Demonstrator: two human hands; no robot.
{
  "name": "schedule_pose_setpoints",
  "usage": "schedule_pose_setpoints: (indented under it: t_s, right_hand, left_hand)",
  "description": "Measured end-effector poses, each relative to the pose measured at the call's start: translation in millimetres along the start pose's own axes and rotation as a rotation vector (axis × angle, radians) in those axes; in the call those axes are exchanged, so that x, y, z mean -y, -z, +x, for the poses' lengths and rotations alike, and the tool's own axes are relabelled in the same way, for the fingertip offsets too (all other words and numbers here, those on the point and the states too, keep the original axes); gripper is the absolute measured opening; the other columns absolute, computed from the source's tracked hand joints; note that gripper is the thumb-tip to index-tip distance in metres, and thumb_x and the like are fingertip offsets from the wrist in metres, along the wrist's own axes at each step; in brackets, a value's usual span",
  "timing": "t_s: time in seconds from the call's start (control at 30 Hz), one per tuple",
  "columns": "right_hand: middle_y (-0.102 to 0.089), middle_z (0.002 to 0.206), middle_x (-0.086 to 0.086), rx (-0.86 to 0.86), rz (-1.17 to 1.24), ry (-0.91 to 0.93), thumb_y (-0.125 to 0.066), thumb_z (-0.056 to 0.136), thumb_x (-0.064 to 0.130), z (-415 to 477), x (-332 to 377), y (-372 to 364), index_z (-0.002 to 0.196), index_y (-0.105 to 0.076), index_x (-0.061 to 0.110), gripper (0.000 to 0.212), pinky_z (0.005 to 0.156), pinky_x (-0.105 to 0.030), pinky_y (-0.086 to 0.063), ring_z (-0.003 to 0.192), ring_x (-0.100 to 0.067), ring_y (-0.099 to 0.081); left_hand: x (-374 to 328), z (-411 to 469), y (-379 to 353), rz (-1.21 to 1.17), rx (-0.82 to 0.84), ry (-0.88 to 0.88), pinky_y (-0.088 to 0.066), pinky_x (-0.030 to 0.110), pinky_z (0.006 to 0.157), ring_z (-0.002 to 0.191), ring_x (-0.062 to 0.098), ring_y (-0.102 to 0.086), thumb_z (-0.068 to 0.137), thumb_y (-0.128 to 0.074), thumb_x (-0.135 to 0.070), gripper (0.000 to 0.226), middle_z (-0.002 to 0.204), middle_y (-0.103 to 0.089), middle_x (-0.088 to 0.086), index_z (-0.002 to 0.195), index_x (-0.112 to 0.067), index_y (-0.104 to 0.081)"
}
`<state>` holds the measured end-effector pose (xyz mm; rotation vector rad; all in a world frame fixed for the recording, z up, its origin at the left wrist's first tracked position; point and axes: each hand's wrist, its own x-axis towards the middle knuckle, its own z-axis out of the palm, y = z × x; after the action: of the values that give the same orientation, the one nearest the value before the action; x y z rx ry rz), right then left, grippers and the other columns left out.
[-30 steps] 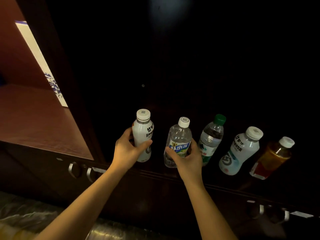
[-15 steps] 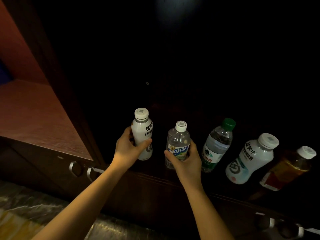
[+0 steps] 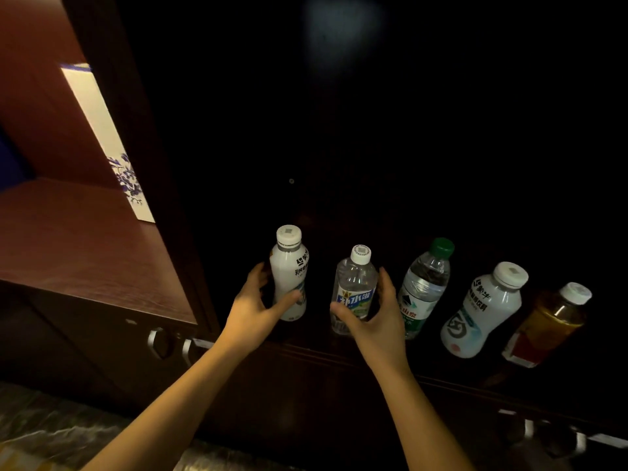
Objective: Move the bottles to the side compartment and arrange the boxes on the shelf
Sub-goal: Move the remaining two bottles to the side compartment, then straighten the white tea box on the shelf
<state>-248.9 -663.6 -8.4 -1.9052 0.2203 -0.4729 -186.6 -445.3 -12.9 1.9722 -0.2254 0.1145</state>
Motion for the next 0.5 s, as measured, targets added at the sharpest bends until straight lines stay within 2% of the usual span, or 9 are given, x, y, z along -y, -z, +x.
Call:
schedule_pose_setpoints:
  t_s: [0.1, 0.2, 0.3, 0.4, 0.43, 0.5]
  right_hand:
    - [-0.030, 0.160, 0.016, -0.077, -0.065, 0.057, -0.076, 0.065, 0.074, -11.6, 13.8, 3.8, 0.153, -0.015, 0.049, 0.110, 0.108, -0.028, -0.029, 0.138, 0.005, -0.026]
    - [-0.028, 0.160, 0.013, -0.128, -0.153, 0.123, -0.072, 0.068, 0.075, -27.1, 32.7, 6.7, 0.154, -0.018, 0.043, 0.106, 0.110, -0.033, -0.028, 0.140, 0.001, -0.023]
    - [-0.032, 0.157, 0.009, -0.160, -0.221, 0.197, -0.069, 0.070, 0.074, -44.7, 56.3, 7.7, 0.153, -0.024, 0.037, 0.102, 0.108, -0.035, -0.030, 0.140, -0.002, -0.025]
    - [-0.036, 0.154, 0.008, -0.156, -0.267, 0.284, -0.068, 0.074, 0.068, -63.6, 83.1, 4.6, 0.151, -0.031, 0.031, 0.092, 0.109, -0.032, -0.030, 0.141, -0.005, -0.030]
    - [-0.037, 0.154, 0.008, -0.147, -0.284, 0.308, -0.068, 0.076, 0.066, -69.7, 91.1, 2.9, 0.150, -0.034, 0.029, 0.089, 0.109, -0.031, -0.031, 0.141, -0.008, -0.032]
    - [-0.039, 0.151, 0.010, -0.130, -0.303, 0.359, -0.068, 0.079, 0.062, -83.7, 109.1, -4.0, 0.148, -0.040, 0.028, 0.082, 0.109, -0.029, -0.032, 0.141, -0.010, -0.035]
  left_hand:
    - [-8.4, -16.3, 15.7, 0.047, 0.014, -0.018, -0.036, 0.029, 0.108, 0.140, 0.011, -0.039, 0.072, -0.059, -0.081, 0.108, 0.155, -0.041, -0.003, 0.156, -0.026, -0.020]
    - [-17.3, -37.4, 37.2, 0.072, 0.026, -0.084, -0.034, 0.031, 0.112, 0.141, 0.003, -0.032, 0.080, -0.055, -0.079, 0.096, 0.158, -0.034, -0.011, 0.156, -0.033, -0.019]
    - [-25.8, -56.5, 62.1, 0.078, 0.034, -0.172, -0.034, 0.023, 0.107, 0.137, -0.006, -0.033, 0.083, -0.047, -0.080, 0.083, 0.155, -0.034, -0.023, 0.153, -0.041, -0.024]
    - [-36.2, -74.2, 92.9, 0.112, 0.008, -0.271, -0.032, 0.007, 0.100, 0.131, -0.018, -0.035, 0.090, -0.044, -0.074, 0.070, 0.150, -0.040, -0.028, 0.150, -0.040, -0.033]
    - [-39.2, -79.1, 102.4, 0.128, -0.006, -0.299, -0.032, 0.004, 0.099, 0.131, -0.017, -0.036, 0.092, -0.044, -0.071, 0.066, 0.147, -0.042, -0.028, 0.149, -0.039, -0.036]
    - [-43.5, -90.3, 126.0, 0.157, -0.045, -0.342, -0.033, 0.006, 0.102, 0.132, -0.012, -0.039, 0.095, -0.044, -0.068, 0.059, 0.143, -0.044, -0.030, 0.146, -0.038, -0.040]
